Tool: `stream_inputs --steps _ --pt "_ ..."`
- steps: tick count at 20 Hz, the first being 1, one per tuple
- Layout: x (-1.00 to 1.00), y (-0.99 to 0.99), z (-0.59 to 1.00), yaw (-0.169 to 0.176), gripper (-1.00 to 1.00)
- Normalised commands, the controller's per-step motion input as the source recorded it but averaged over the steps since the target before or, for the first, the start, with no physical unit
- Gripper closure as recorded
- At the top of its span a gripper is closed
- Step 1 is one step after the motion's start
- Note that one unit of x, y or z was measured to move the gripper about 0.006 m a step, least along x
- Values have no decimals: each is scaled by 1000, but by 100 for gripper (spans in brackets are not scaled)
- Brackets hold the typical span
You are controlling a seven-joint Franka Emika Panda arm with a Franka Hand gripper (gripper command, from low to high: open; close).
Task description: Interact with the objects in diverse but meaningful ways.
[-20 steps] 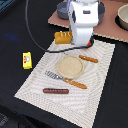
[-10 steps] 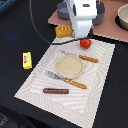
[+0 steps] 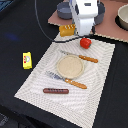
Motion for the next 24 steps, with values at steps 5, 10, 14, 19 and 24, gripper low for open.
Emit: stream_inputs --steps 5,10,14,19,24 --pt "-619 187 -310 8 100" --pt "-439 279 -436 2 100" --pt "-354 235 -511 0 100" --pt "-347 229 -525 8 100" --pt "-394 295 -61 20 -100"
